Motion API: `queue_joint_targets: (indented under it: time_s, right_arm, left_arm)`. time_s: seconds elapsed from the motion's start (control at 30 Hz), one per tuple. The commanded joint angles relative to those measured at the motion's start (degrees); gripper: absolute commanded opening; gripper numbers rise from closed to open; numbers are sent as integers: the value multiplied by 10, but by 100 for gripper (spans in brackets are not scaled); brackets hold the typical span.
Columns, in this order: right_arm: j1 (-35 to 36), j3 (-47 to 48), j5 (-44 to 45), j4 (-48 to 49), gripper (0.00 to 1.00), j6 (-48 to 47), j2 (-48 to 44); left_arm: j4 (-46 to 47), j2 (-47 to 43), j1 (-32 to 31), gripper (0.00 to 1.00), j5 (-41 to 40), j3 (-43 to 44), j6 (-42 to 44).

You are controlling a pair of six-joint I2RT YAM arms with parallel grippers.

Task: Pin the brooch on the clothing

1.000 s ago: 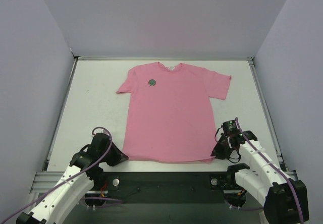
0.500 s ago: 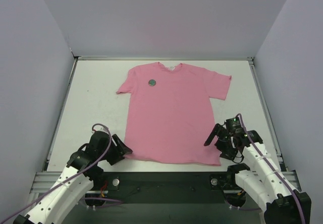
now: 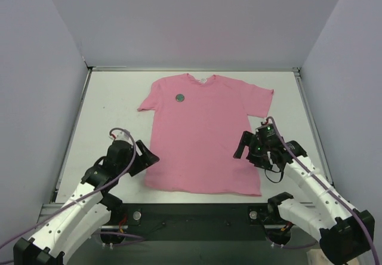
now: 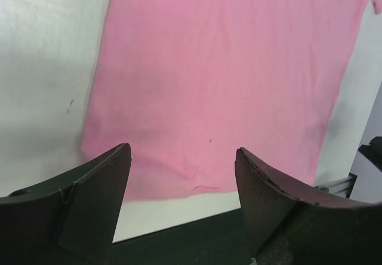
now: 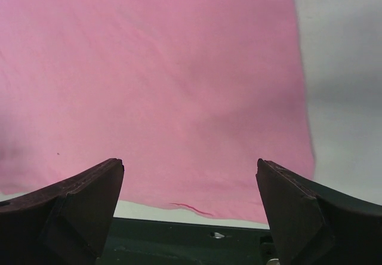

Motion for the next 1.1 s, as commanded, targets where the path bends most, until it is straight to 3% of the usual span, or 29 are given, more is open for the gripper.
queue_joint_targets:
  time_s: [0.0,0.2,0.3,0.37,0.47,0.7,0.97,1.07]
  right_arm:
    - [60,40,23,44,100,-16,58]
    - [202,89,64,66,99,-31,159]
    - [262,107,63,81,99,-43,214]
    - [292,121,48,92,99,-50,257]
    - [322,132,31,94,99,-52,306]
    - [355,133,-2,96,99,-65,368]
    - [359,127,-17,93,98,-74,411]
    - [361,125,-16,91,98,-77,420]
  left_arm:
    - [110,94,1,80,-56,92,80]
    - [168,174,34,89,-82,156,124]
    - [239,212,113,90,-34,156,109]
    - [291,259,180,90,40,162,87]
    - [344,312,220,90,85,193,65]
    - [355,508,291,89,105,299,63]
    - [406,710,323,81,176,393,39]
    - [425,766,323,72,198,412,38]
